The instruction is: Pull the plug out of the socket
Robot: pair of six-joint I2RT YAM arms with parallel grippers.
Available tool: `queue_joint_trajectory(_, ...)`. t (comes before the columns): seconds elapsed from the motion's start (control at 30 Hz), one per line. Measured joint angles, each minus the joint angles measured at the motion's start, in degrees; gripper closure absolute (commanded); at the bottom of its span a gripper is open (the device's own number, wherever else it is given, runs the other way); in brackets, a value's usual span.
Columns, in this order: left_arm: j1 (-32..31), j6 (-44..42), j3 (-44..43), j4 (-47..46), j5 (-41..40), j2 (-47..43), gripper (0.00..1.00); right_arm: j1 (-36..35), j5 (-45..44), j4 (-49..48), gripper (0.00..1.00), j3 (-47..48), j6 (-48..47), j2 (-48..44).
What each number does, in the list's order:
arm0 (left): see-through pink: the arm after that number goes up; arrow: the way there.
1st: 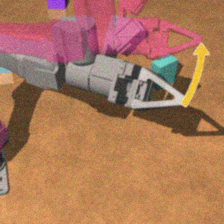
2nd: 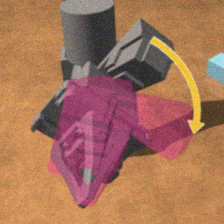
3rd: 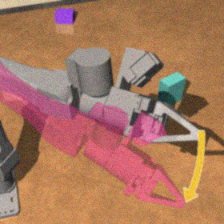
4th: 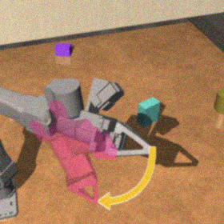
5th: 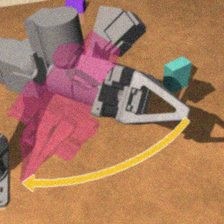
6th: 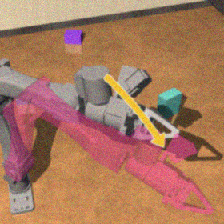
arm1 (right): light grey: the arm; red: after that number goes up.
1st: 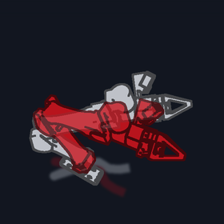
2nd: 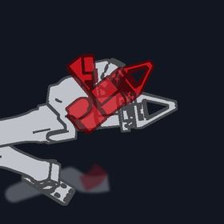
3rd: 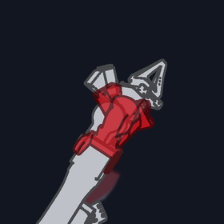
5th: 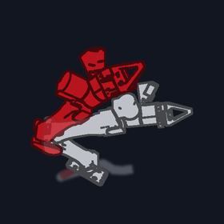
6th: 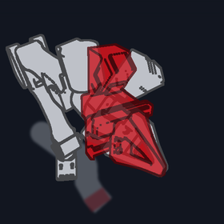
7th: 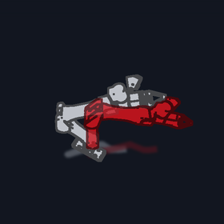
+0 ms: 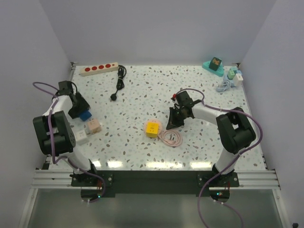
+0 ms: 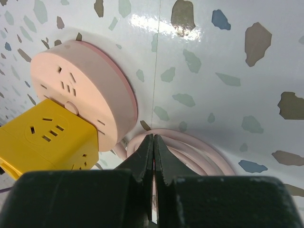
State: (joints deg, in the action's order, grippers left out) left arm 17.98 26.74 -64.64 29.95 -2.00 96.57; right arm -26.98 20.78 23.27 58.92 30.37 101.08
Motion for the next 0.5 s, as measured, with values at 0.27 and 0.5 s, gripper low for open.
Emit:
queue_joint_trajectory(0.27,-0.09,0.2,7.06,0.0,-4.17,-4.94,0.44,0.0,-0.22,1.42,1.0,0.33,-0.46,-0.02)
queue_joint_trajectory(0.5,-0.09,1.33,9.9,2.73,-6.12,-12.09,0.0,0.0,-0.17,1.64,0.8,0.33,-0.37,-0.02)
